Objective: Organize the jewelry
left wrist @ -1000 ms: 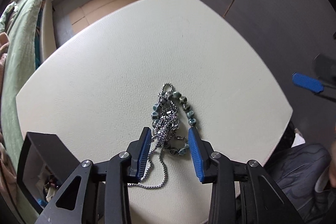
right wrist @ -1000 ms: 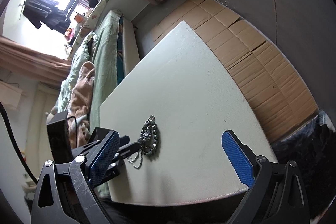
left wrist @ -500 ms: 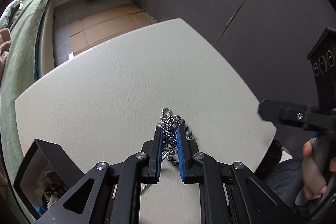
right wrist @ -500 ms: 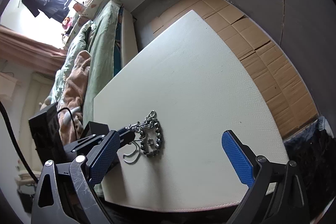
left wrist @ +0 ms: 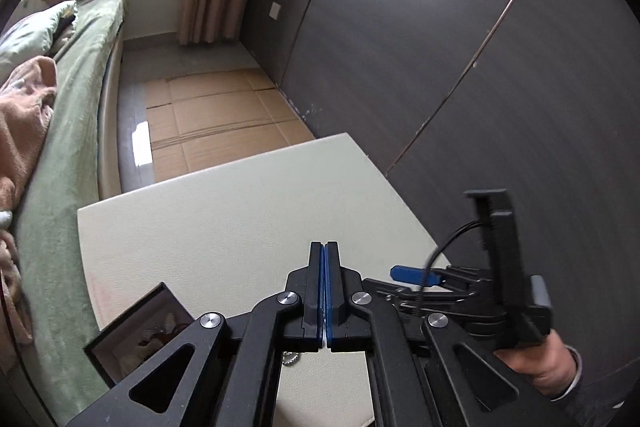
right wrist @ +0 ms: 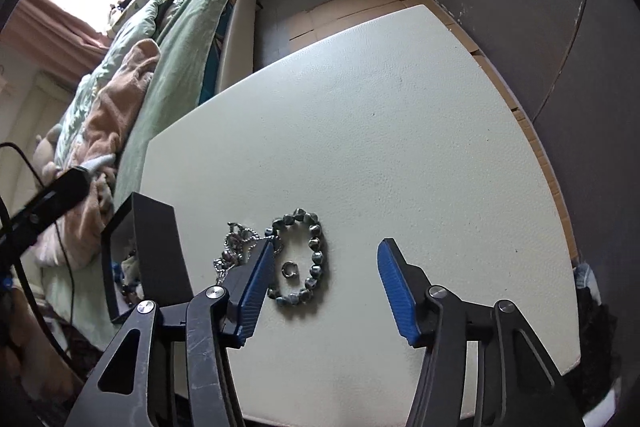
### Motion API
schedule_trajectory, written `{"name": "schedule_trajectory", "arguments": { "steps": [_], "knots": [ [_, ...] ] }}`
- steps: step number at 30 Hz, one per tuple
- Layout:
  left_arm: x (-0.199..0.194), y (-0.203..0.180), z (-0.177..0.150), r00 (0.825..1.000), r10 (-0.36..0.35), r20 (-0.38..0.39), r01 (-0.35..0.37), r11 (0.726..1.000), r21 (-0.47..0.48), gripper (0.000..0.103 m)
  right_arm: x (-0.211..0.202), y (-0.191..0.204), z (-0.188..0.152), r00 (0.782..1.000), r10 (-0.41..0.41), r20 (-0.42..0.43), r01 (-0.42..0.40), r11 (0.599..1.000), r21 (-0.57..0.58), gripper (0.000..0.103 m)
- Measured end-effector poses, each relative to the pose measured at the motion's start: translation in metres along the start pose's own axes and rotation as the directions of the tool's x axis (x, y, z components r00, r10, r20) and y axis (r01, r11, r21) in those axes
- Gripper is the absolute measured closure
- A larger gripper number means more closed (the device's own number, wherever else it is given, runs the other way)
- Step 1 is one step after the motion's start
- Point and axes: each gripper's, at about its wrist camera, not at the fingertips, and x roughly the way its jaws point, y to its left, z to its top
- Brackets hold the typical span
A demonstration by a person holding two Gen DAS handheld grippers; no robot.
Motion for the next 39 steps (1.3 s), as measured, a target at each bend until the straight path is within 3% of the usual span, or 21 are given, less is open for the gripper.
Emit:
{"name": "schedule_trajectory", "arguments": {
  "steps": [9, 10, 11, 13, 14, 15, 16, 25, 33, 35, 39],
  "knots": [
    [0.023, 0.015, -0.008, 0.995, 0.013, -0.099, -0.016, 0.999, -0.031, 0.103, 0.037, 0.024, 0.001, 0.985, -0.155, -0.072, 0.146, 0.982, -0.121, 0.048],
    [0.027, 0.018, -0.008, 0.993, 0.024, -0.115, -0.029, 0.999, -0.041, 0.102, 0.041, 0.026, 0.001, 0.981, -0.177, -0.076, 0.165, 0.977, -0.138, 0.049],
    [0.032, 0.021, -0.009, 0.99, 0.043, -0.132, -0.05, 0.998, -0.047, 0.101, 0.041, 0.03, 0.0, 0.979, -0.198, -0.056, 0.186, 0.968, -0.166, 0.056],
    [0.039, 0.027, -0.009, 0.987, 0.063, -0.15, -0.072, 0.996, -0.058, 0.083, 0.042, 0.034, -0.001, 0.966, -0.255, -0.036, 0.242, 0.946, -0.215, 0.072],
    [0.041, 0.028, -0.009, 0.986, 0.062, -0.153, -0.073, 0.995, -0.064, 0.075, 0.041, 0.034, -0.002, 0.959, -0.282, -0.022, 0.269, 0.934, -0.234, 0.085],
    [0.043, 0.029, -0.008, 0.986, 0.06, -0.154, -0.071, 0.995, -0.068, 0.057, 0.04, 0.033, -0.003, 0.959, -0.283, -0.016, 0.27, 0.931, -0.246, 0.093],
    [0.044, 0.029, -0.008, 0.986, 0.059, -0.153, -0.069, 0.995, -0.066, 0.046, 0.038, 0.03, -0.004, 0.961, -0.274, -0.02, 0.261, 0.932, -0.25, 0.093],
    [0.075, 0.009, -0.016, 0.971, 0.089, -0.223, -0.089, 0.996, 0.01, 0.045, 0.002, -0.007, -0.011, 0.992, -0.125, -0.012, 0.122, 0.981, -0.152, 0.093],
    [0.115, -0.004, -0.032, 0.931, 0.183, -0.316, -0.159, 0.982, 0.101, 0.046, -0.027, -0.03, -0.014, 0.999, -0.003, 0.039, 0.006, 0.997, -0.072, 0.093],
    [0.123, -0.005, -0.037, 0.919, 0.201, -0.34, -0.172, 0.978, 0.114, 0.048, -0.035, -0.034, -0.013, 0.998, 0.019, 0.059, -0.015, 0.998, -0.064, 0.093],
    [0.135, -0.003, -0.045, 0.893, 0.245, -0.378, -0.21, 0.969, 0.132, 0.063, -0.043, -0.037, -0.009, 0.996, 0.042, 0.084, -0.038, 0.998, -0.057, 0.093]
  ]
}}
